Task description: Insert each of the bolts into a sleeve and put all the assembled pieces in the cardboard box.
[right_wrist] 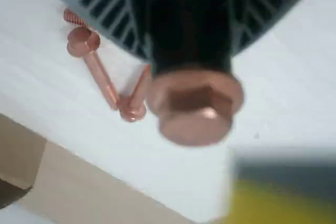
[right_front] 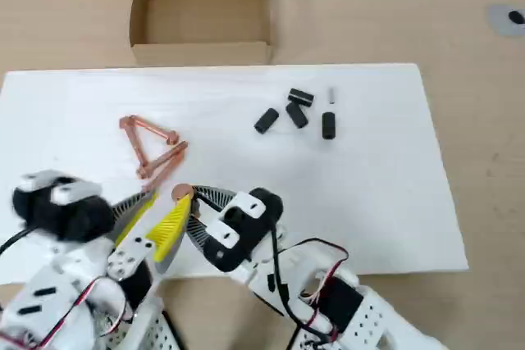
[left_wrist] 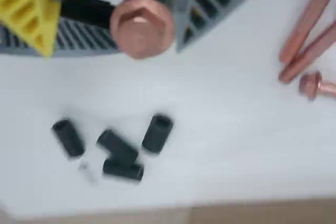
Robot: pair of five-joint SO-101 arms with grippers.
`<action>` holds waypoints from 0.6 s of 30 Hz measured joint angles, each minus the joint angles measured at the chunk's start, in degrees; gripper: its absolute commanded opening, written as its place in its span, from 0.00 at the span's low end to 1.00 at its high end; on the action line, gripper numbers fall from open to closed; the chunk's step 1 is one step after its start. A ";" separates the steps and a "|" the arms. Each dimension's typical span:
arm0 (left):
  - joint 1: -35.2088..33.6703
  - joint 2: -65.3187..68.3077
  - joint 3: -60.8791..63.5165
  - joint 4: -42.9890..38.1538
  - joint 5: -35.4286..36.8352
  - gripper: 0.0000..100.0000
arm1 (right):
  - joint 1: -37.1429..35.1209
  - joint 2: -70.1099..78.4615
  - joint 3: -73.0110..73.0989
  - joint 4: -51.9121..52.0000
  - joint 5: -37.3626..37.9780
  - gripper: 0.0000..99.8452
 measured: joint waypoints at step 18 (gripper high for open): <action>-29.45 23.91 -4.48 0.00 -4.57 0.17 | 19.78 0.00 -1.23 -1.05 12.04 0.01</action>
